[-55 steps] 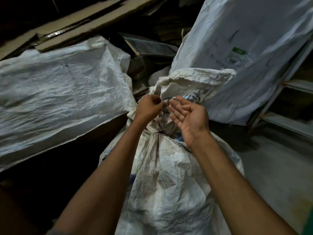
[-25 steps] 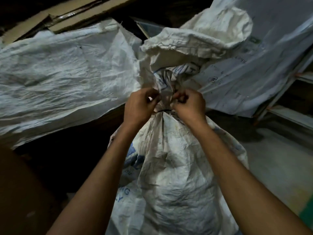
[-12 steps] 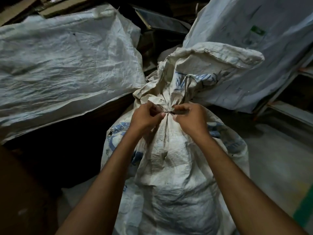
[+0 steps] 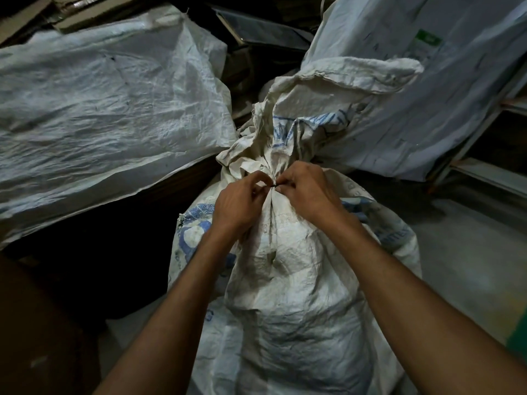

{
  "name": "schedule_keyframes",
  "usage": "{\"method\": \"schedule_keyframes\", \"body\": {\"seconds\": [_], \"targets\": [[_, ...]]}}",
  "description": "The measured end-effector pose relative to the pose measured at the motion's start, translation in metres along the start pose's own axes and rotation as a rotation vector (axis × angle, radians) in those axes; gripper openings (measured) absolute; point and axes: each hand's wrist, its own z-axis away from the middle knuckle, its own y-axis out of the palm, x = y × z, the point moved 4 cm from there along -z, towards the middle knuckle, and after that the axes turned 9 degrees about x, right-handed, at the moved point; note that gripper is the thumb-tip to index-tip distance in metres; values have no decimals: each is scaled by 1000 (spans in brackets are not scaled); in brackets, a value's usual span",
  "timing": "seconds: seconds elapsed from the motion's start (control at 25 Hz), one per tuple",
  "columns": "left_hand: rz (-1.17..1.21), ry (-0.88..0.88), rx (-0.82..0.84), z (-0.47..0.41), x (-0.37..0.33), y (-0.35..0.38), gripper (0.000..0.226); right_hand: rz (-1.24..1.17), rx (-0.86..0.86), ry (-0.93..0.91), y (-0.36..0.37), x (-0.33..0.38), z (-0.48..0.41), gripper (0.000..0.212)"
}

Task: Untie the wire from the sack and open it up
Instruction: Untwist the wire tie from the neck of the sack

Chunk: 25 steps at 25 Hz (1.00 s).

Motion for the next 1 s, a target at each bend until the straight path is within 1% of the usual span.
{"method": "schedule_keyframes", "body": {"seconds": [0.08,0.16,0.24,0.36,0.52,0.56,0.68,0.76,0.84,0.92,1.0], "targets": [[-48,-3,-45,-2,1,-4,17,35,-3,-56,0,1,2,15],[-105,24,-93,-5,-4,-7,18,3,-35,-77,1,-2,5,12],[-137,82,-86,-8,-12,-8,18,-54,-66,-42,4,-8,7,8],[-157,181,-17,-13,-22,-6,19,-155,-135,28,5,-14,8,5],[-197,163,-114,-14,-24,-3,16,-287,-201,78,9,-15,12,14],[-179,162,-143,-11,-23,0,16,-338,-214,97,10,-16,12,15],[60,96,-241,1,-10,2,16,-522,-284,213,11,-25,12,14],[156,47,-269,4,-5,1,16,-587,-318,255,11,-25,13,14],[186,49,-264,5,-12,-2,18,-691,-335,278,9,-22,13,11],[196,57,-271,6,-21,-8,27,-907,-385,333,2,-22,14,10],[182,58,-281,6,-24,-10,31,-1092,-428,384,-10,-26,16,14]]}}
